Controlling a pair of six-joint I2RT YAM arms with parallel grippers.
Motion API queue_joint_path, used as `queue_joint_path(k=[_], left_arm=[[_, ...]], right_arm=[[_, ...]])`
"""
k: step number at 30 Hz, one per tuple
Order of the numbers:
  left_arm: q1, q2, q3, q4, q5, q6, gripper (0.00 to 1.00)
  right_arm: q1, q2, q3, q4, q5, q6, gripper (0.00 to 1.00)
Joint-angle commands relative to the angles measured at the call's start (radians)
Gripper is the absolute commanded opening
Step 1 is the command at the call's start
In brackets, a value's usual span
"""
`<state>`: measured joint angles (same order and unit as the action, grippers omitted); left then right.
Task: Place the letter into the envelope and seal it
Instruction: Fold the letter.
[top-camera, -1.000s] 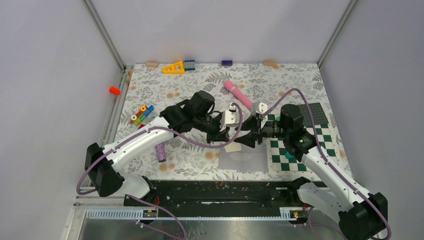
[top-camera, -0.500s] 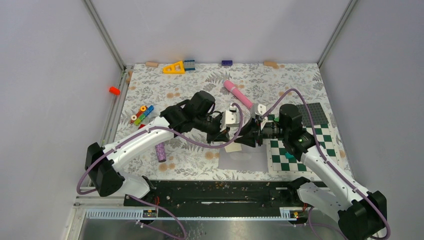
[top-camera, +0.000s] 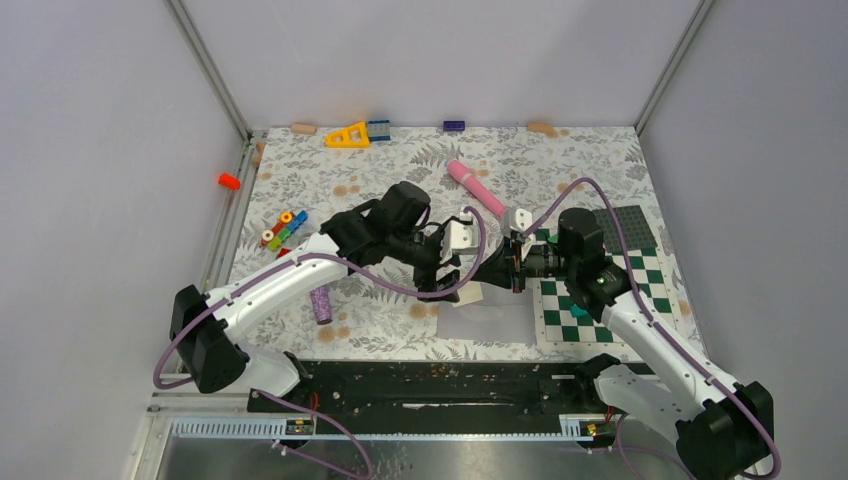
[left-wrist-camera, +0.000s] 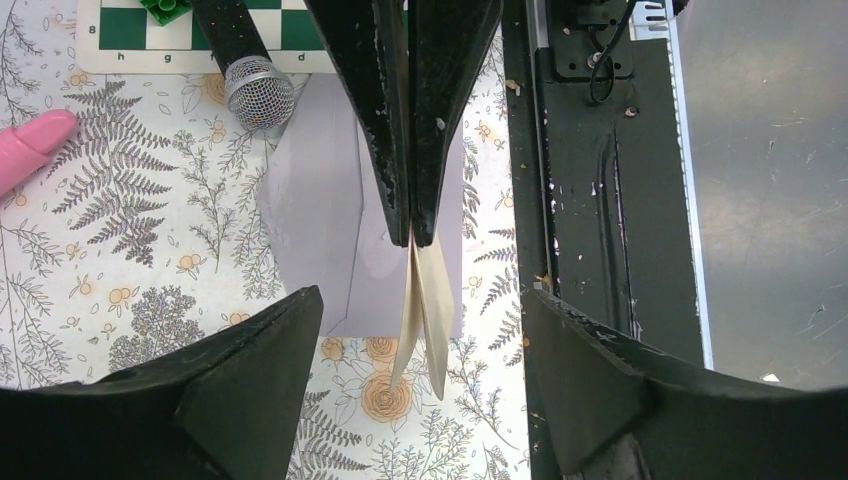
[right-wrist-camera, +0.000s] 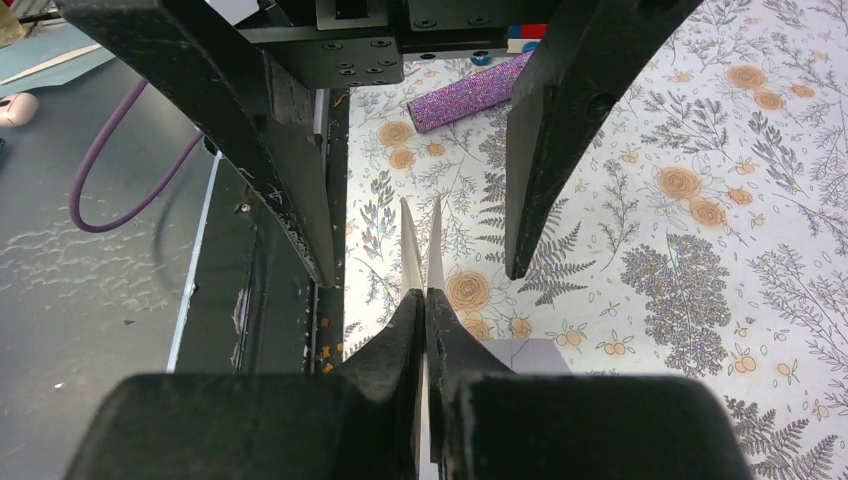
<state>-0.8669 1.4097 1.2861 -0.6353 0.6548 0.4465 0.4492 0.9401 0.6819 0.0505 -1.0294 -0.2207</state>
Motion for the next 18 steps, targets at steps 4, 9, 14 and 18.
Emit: queue_joint_path(k=[4, 9, 14, 18], left_arm=[[-0.004, -0.004, 0.031, 0.020, 0.031, -0.001, 0.69], [-0.007, 0.009, 0.034, 0.023, 0.020, -0.006, 0.27], [-0.012, 0.011, 0.032, 0.023, 0.014, -0.001, 0.00], [-0.011, 0.003, 0.030, 0.023, 0.010, 0.003, 0.00]], right_arm=[[-0.004, 0.006, 0.019, 0.023, -0.017, 0.004, 0.00], [-0.004, 0.004, 0.019, 0.026, -0.032, 0.009, 0.00], [-0.005, -0.001, 0.014, 0.035, -0.032, 0.015, 0.00], [-0.006, -0.007, 0.012, 0.023, -0.029, -0.003, 0.24]])
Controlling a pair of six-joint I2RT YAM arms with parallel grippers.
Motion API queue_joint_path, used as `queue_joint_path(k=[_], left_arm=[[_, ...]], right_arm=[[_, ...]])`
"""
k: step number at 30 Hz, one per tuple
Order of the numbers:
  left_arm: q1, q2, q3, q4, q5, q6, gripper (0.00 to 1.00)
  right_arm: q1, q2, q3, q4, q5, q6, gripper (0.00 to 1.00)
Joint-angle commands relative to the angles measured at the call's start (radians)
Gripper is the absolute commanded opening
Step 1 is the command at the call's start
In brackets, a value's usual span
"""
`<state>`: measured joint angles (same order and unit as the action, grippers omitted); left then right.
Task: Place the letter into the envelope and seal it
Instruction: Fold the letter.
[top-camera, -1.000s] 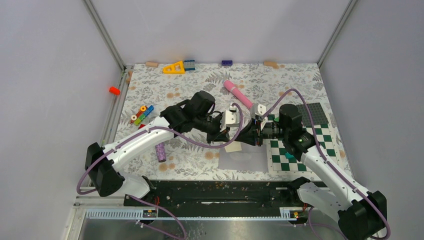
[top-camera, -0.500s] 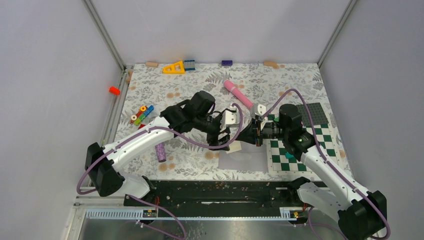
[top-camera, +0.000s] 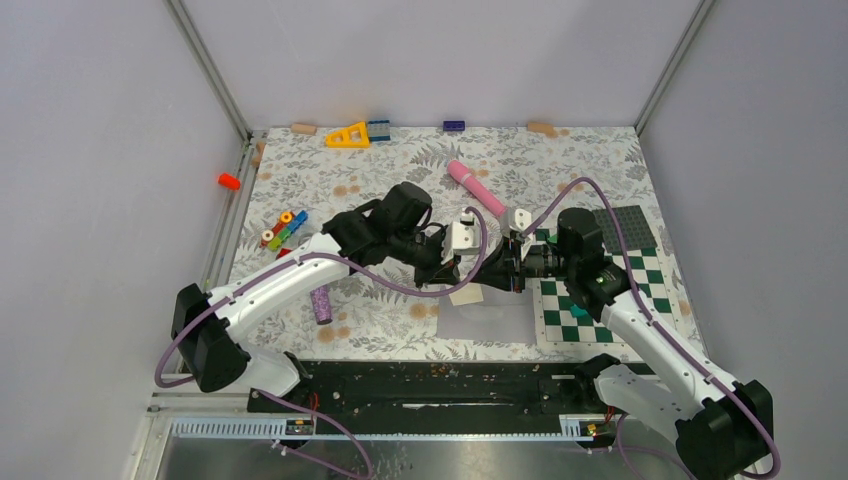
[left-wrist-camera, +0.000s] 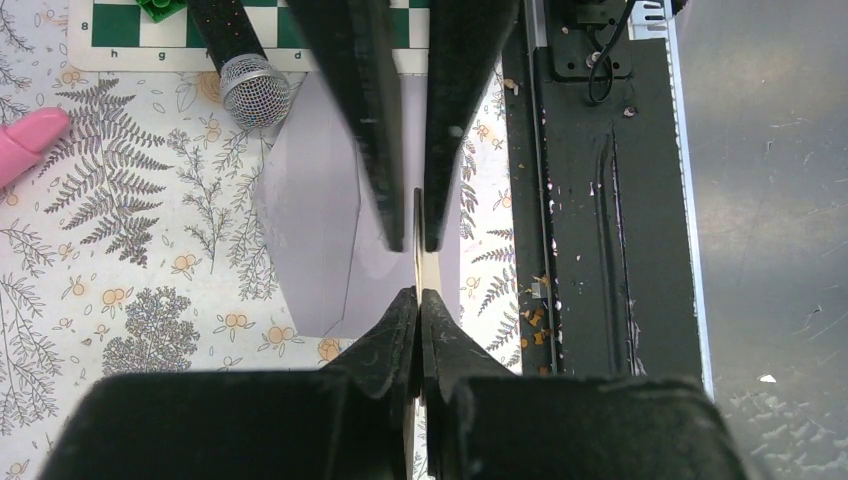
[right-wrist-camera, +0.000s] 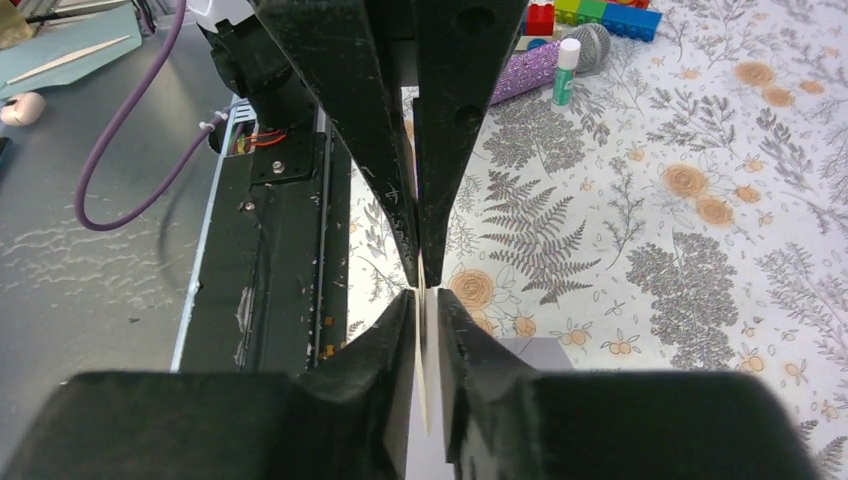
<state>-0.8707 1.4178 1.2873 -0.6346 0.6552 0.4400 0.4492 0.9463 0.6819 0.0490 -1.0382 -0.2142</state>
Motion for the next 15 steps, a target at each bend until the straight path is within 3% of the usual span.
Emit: queue_joint_path(k=[1, 4, 8, 10, 11, 12, 15], left_arm=[[-0.007, -0.010, 0.027, 0.023, 0.004, 0.009, 0.00], [-0.003, -0.028, 0.023, 0.023, -0.004, 0.014, 0.00], [0.011, -0.052, 0.012, 0.032, 0.002, 0.011, 0.00], [0.015, -0.056, 0.006, 0.040, 0.006, 0.007, 0.00], [0.016, -0.056, 0.005, 0.039, 0.009, 0.006, 0.00], [0.016, -0.056, 0.005, 0.039, 0.011, 0.006, 0.00], [0.021, -0.055, 0.008, 0.041, 0.014, 0.003, 0.00]], right_arm=[[-0.005, -0.016, 0.012, 0.013, -0.020, -0.022, 0.37], [-0.012, -0.019, 0.015, -0.011, -0.022, -0.039, 0.42], [-0.021, -0.013, 0.019, -0.018, -0.033, -0.039, 0.36], [-0.021, -0.004, 0.020, -0.018, -0.036, -0.036, 0.22], [-0.021, 0.000, 0.022, -0.019, -0.036, -0.033, 0.05], [-0.021, 0.002, 0.024, -0.021, -0.036, -0.030, 0.00], [-0.021, 0.006, 0.025, -0.024, -0.043, -0.030, 0.00]])
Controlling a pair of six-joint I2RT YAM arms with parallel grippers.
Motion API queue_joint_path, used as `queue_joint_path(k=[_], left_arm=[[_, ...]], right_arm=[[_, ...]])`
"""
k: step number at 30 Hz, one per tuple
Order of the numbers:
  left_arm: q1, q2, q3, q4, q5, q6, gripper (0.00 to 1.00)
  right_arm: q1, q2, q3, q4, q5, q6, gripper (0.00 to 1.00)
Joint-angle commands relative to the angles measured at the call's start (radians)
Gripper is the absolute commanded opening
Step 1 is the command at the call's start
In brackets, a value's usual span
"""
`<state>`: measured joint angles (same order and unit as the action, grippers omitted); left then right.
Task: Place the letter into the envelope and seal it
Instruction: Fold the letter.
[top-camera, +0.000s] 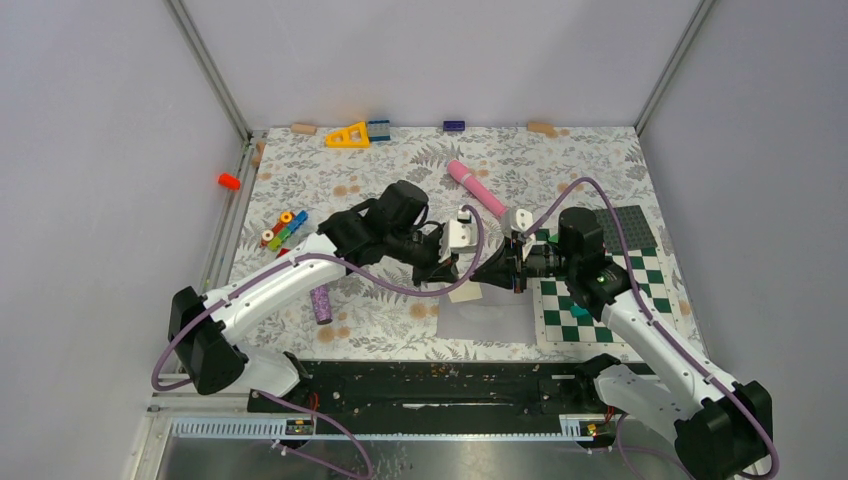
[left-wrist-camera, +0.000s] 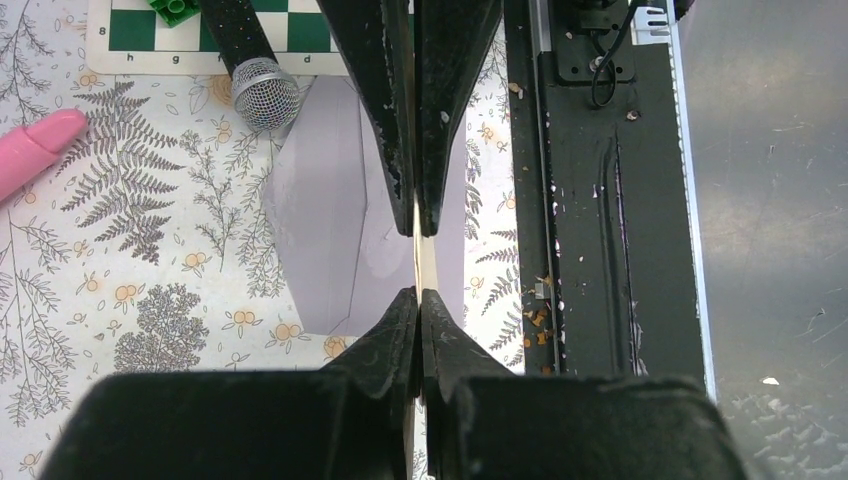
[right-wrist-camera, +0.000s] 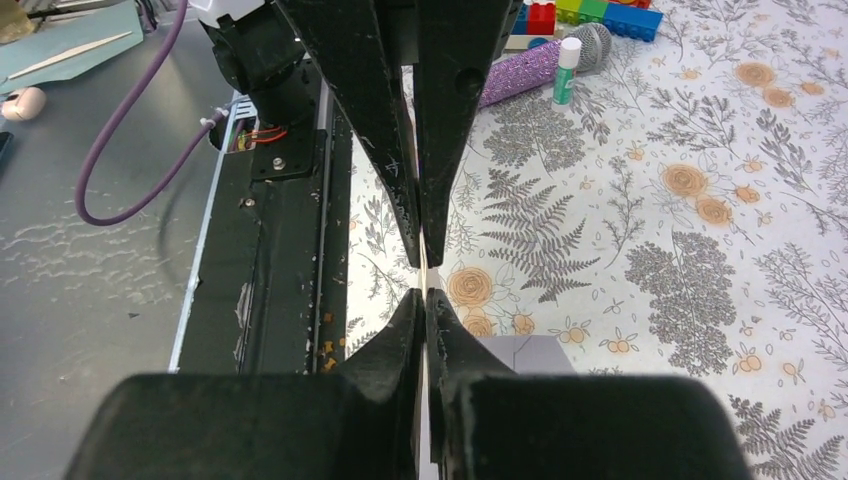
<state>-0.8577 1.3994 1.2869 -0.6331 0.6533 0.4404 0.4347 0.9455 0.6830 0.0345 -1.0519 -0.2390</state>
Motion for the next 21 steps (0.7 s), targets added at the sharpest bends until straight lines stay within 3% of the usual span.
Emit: queue_joint_path(k=[1, 3, 4, 5, 8, 9, 11, 12, 14, 16, 18, 21], left_arm=[[0.009, -0.037, 0.009, 0.039, 0.016, 0.002, 0.00], [0.013, -0.039, 0.009, 0.039, 0.019, 0.001, 0.00], [0.016, -0.040, 0.009, 0.040, 0.020, 0.000, 0.00], [0.017, -0.040, 0.008, 0.040, 0.021, 0.000, 0.00], [0.024, -0.048, 0.009, 0.044, 0.026, -0.006, 0.00], [0.026, -0.051, 0.009, 0.045, 0.028, -0.006, 0.00], [0.029, -0.055, 0.009, 0.046, 0.028, -0.009, 0.00], [0.031, -0.057, 0.008, 0.046, 0.030, -0.009, 0.00], [0.034, -0.059, 0.007, 0.046, 0.034, -0.010, 0.00], [0.034, -0.060, 0.008, 0.046, 0.037, -0.011, 0.00], [0.038, -0.061, 0.010, 0.046, 0.041, -0.013, 0.00], [0.044, -0.065, 0.014, 0.046, 0.050, -0.017, 0.00]], right_arm=[[-0.007, 0.006, 0.024, -0.010, -0.030, -0.005, 0.04], [-0.007, 0.005, 0.027, -0.010, -0.028, -0.006, 0.36], [-0.007, 0.005, 0.026, -0.010, -0.029, -0.008, 0.43], [-0.007, 0.007, 0.025, -0.011, -0.029, -0.008, 0.43], [-0.007, 0.012, 0.023, -0.010, -0.028, -0.007, 0.05], [-0.007, 0.015, 0.024, -0.010, -0.028, -0.006, 0.00], [-0.006, 0.018, 0.023, -0.010, -0.032, -0.004, 0.00], [-0.007, 0.018, 0.024, -0.008, -0.033, -0.003, 0.04], [-0.007, 0.019, 0.026, -0.004, -0.030, 0.001, 0.44], [-0.007, 0.022, 0.027, 0.002, -0.032, 0.006, 0.54], [-0.008, 0.023, 0.026, 0.001, -0.036, 0.007, 0.44], [-0.007, 0.031, 0.022, 0.009, -0.038, 0.016, 0.00]])
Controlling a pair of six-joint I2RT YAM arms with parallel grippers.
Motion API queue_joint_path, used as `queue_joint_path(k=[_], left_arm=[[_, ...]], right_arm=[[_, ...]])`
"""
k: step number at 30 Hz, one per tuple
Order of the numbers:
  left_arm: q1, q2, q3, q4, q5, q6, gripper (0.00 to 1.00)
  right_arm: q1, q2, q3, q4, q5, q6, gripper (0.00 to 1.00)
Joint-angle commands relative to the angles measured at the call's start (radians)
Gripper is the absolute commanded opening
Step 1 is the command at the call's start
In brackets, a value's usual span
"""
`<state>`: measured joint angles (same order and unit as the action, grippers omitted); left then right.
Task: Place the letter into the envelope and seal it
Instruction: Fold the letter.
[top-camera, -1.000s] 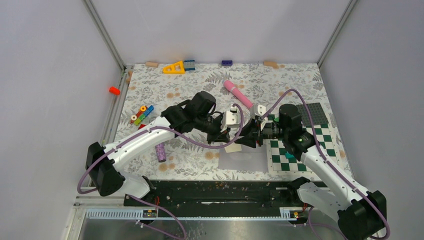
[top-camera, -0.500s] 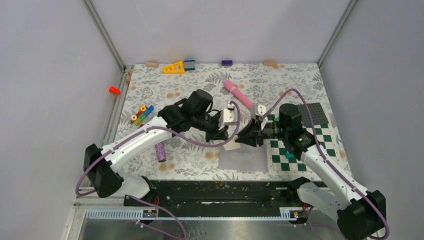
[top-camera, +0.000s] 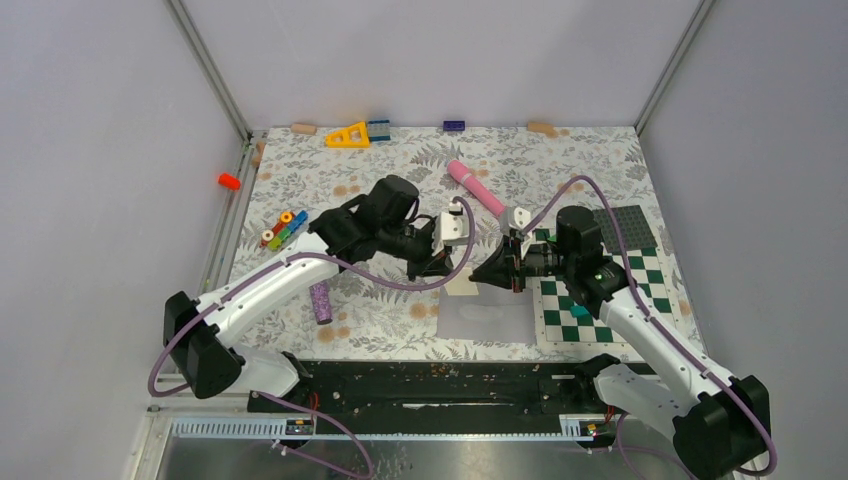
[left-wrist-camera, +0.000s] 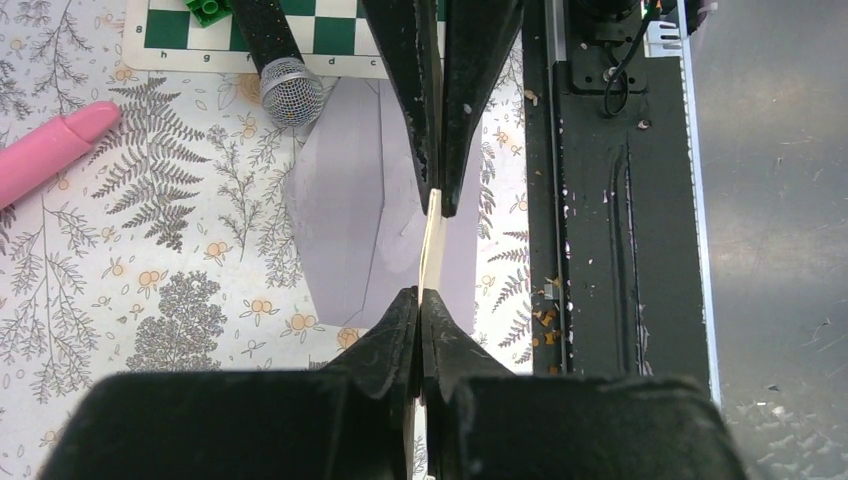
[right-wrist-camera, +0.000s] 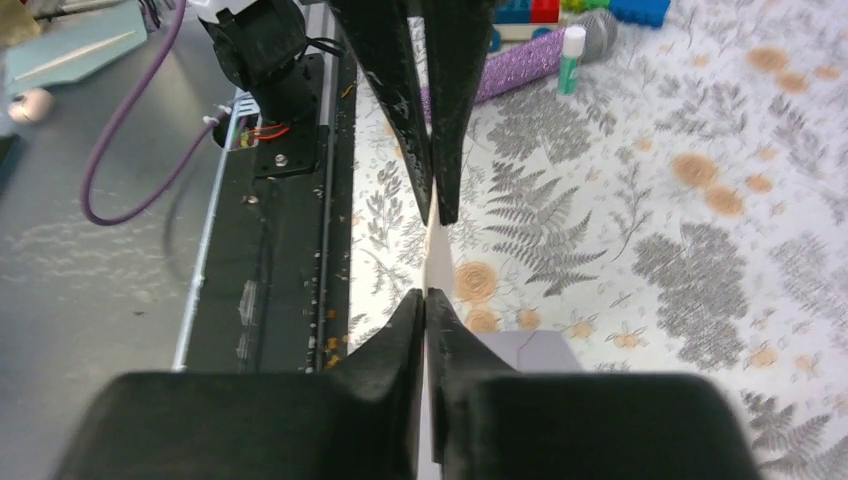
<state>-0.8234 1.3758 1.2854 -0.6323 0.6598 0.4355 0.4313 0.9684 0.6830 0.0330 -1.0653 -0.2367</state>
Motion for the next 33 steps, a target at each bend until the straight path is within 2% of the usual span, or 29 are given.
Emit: queue_joint_path(k=[1, 2, 3, 4, 5, 6, 7, 8, 9, 10, 11, 12, 13, 14, 15, 16, 17, 18, 19, 20, 21, 22, 23, 27, 28, 31, 32, 33], left_arm=[[0.011, -0.041, 0.015, 0.045, 0.046, -0.013, 0.00], [0.012, -0.042, 0.016, 0.045, 0.052, -0.014, 0.00], [0.013, -0.043, 0.016, 0.045, 0.055, -0.014, 0.00], [0.013, -0.043, 0.017, 0.045, 0.057, -0.015, 0.00], [0.015, -0.042, 0.016, 0.045, 0.060, -0.016, 0.00], [0.015, -0.043, 0.016, 0.045, 0.063, -0.015, 0.00], [0.016, -0.042, 0.016, 0.045, 0.063, -0.016, 0.00], [0.016, -0.043, 0.016, 0.045, 0.064, -0.017, 0.00], [0.019, -0.043, 0.016, 0.045, 0.065, -0.018, 0.00], [0.020, -0.044, 0.017, 0.045, 0.068, -0.018, 0.00], [0.022, -0.044, 0.017, 0.045, 0.070, -0.018, 0.00], [0.023, -0.046, 0.017, 0.045, 0.072, -0.018, 0.00], [0.025, -0.046, 0.017, 0.045, 0.074, -0.019, 0.00], [0.026, -0.046, 0.016, 0.045, 0.076, -0.020, 0.00], [0.027, -0.046, 0.017, 0.045, 0.078, -0.020, 0.00], [0.029, -0.047, 0.017, 0.045, 0.079, -0.020, 0.00], [0.029, -0.047, 0.016, 0.045, 0.080, -0.020, 0.00], [0.030, -0.047, 0.017, 0.045, 0.081, -0.020, 0.00], [0.030, -0.047, 0.016, 0.045, 0.083, -0.020, 0.00], [0.032, -0.048, 0.016, 0.045, 0.085, -0.020, 0.00], [0.032, -0.048, 0.017, 0.045, 0.087, -0.021, 0.00], [0.032, -0.049, 0.017, 0.046, 0.089, -0.021, 0.00], [0.033, -0.050, 0.017, 0.046, 0.091, -0.023, 0.00], [0.035, -0.052, 0.018, 0.046, 0.107, -0.023, 0.01], [0.035, -0.052, 0.018, 0.045, 0.113, -0.023, 0.11], [0.035, -0.049, 0.023, 0.045, 0.130, -0.030, 0.54], [0.035, -0.046, 0.025, 0.045, 0.135, -0.033, 0.64], [0.035, -0.043, 0.028, 0.045, 0.141, -0.036, 0.68]], right_arm=[[-0.003, 0.012, 0.022, 0.012, -0.026, 0.016, 0.00], [-0.003, 0.013, 0.021, 0.015, -0.028, 0.018, 0.07], [-0.003, 0.016, 0.021, 0.021, -0.028, 0.023, 0.26], [-0.003, 0.016, 0.020, 0.032, -0.027, 0.027, 0.41], [-0.003, 0.016, 0.020, 0.037, -0.026, 0.035, 0.44], [-0.003, 0.017, 0.020, 0.038, -0.026, 0.037, 0.41], [-0.003, 0.015, 0.019, 0.038, -0.028, 0.036, 0.29], [-0.003, 0.015, 0.018, 0.038, -0.028, 0.037, 0.10], [-0.003, 0.014, 0.016, 0.038, -0.028, 0.037, 0.00], [-0.003, 0.013, 0.014, 0.038, -0.030, 0.034, 0.00], [-0.003, 0.013, 0.013, 0.040, -0.030, 0.033, 0.09], [-0.003, 0.014, 0.012, 0.041, -0.030, 0.034, 0.28], [-0.003, 0.015, 0.014, 0.042, -0.029, 0.034, 0.38], [-0.003, 0.017, 0.014, 0.042, -0.030, 0.033, 0.37], [-0.003, 0.020, 0.014, 0.040, -0.032, 0.034, 0.24], [-0.003, 0.022, 0.014, 0.038, -0.033, 0.033, 0.01], [-0.003, 0.022, 0.012, 0.038, -0.036, 0.031, 0.00], [-0.003, 0.022, 0.011, 0.038, -0.037, 0.030, 0.05], [-0.003, 0.021, 0.010, 0.041, -0.036, 0.031, 0.23], [-0.003, 0.022, 0.010, 0.043, -0.033, 0.032, 0.29], [-0.004, 0.024, 0.012, 0.042, -0.032, 0.031, 0.23], [-0.003, 0.025, 0.014, 0.036, -0.033, 0.028, 0.07], [-0.003, 0.026, 0.015, 0.030, -0.036, 0.026, 0.00], [-0.003, 0.026, 0.014, 0.013, -0.050, 0.010, 0.00], [-0.003, 0.027, 0.016, 0.012, -0.048, 0.011, 0.00], [-0.003, 0.029, 0.018, 0.011, -0.047, 0.012, 0.00], [-0.002, 0.030, 0.015, 0.011, -0.047, 0.013, 0.00], [-0.002, 0.032, 0.015, 0.015, -0.047, 0.016, 0.00]])
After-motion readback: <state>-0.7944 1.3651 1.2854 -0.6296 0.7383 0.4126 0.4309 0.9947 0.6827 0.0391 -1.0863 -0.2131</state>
